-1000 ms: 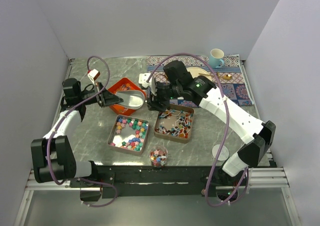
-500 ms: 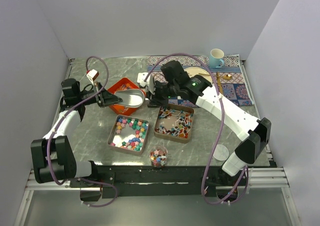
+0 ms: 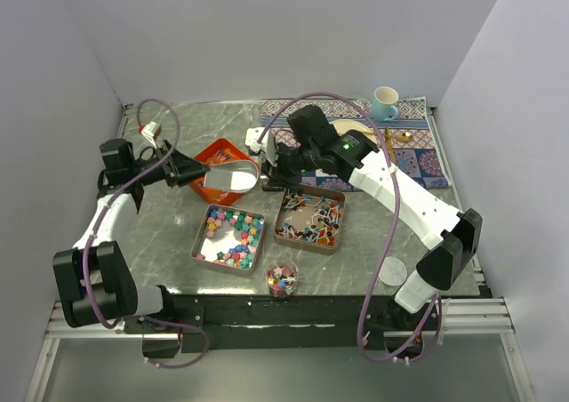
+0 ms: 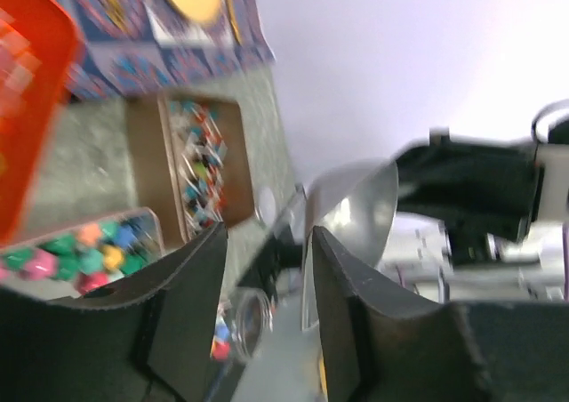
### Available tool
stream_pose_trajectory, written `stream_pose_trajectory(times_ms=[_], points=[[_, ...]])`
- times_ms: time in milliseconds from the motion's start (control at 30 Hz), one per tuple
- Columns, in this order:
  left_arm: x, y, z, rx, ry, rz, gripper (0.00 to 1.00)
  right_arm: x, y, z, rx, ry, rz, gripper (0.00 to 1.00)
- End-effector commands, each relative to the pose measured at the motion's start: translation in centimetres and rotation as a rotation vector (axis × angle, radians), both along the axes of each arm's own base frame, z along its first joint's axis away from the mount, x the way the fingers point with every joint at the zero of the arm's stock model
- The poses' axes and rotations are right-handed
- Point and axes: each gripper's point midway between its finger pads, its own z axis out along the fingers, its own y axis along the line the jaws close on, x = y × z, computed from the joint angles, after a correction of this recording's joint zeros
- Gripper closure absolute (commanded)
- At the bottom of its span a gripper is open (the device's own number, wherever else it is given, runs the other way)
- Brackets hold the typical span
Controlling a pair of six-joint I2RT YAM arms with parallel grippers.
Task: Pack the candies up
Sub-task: Adjust the spatula, then scoop the fake candies from the storage box.
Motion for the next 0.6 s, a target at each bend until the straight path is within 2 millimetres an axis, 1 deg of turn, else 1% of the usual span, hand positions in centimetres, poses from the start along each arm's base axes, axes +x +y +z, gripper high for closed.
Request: stream_pose_trajectory(times_ms=[0,33,67,100,133,167,200,233,267,300,333,367,400,433,467,500,533,567], points=[[4.5,4.5,3.2,0.063,-0.103,0.244,0.5,-1.7,-0.1,2.7,0.042,-0.069,0.09,1.0],[5.3,5.2,3.4,0.077,-0.107,0.281,0.5,-1.6,-0.6,3.0,0.031,-0.123,0.111,1.0],[6.3,6.3,5.2,0.108,-0.16,0.317,0.48,-1.6,-1.1,2.2,-0.002,-0.134,0.116,1.0],[6.6,6.8,4.9,0.127,-0.118,0.339,0.46,-0.9,-1.9,1.9,-0.055,-0.188,0.136,1.0],[7.3,7.4,5.0,0.174,-0.151,0.358,0.45,-1.7,-3.6,-0.4,-0.166,-0.123,0.163,1.0],[7.9,8.1,5.5,0.206,-0.157,0.394,0.43,-1.5,-4.4,-0.2,-0.211,-0.129,0.169,1.0],[7.9,8.4,5.0,0.228,-0.13,0.415,0.43,-1.4,-5.5,-0.7,-0.265,-0.131,0.195,1.0],[8.0,8.8,4.8,0.251,-0.128,0.438,0.43,-1.3,-7.7,-1.7,-0.324,-0.076,0.177,1.0],[8.1,9.2,3.8,0.264,-0.096,0.471,0.43,-1.1,-8.7,-1.8,-0.351,-0.071,0.173,1.0],[7.9,9.3,3.2,0.267,-0.078,0.486,0.44,-0.7,-9.9,-2.1,-0.389,-0.095,0.187,1.0],[7.4,9.4,2.7,0.273,-0.052,0.501,0.44,-0.4,-12.2,-2.4,-0.448,-0.102,0.163,1.0],[7.0,9.5,1.2,0.282,-0.014,0.516,0.45,0.0,-13.3,-2.4,-0.483,-0.126,0.163,1.0],[6.7,9.7,0.5,0.295,0.001,0.539,0.45,0.3,-14.4,-2.3,-0.52,-0.17,0.19,1.0],[6.1,9.7,0.7,0.307,-0.022,0.554,0.45,0.4,-16.1,-2.2,-0.581,-0.192,0.184,1.0],[5.4,9.6,-1.0,0.312,0.011,0.559,0.46,0.8,-17.5,-2.2,-0.621,-0.2,0.179,1.0],[5.1,9.7,-1.5,0.32,0.013,0.57,0.46,1.0,-18.3,-2.0,-0.66,-0.226,0.214,1.0],[4.7,9.6,-1.7,0.32,0.01,0.571,0.46,1.1,-19.7,-1.8,-0.72,-0.226,0.214,1.0],[4.2,9.3,-2.9,0.317,0.038,0.564,0.46,1.5,-20.6,-1.7,-0.745,-0.241,0.208,1.0]])
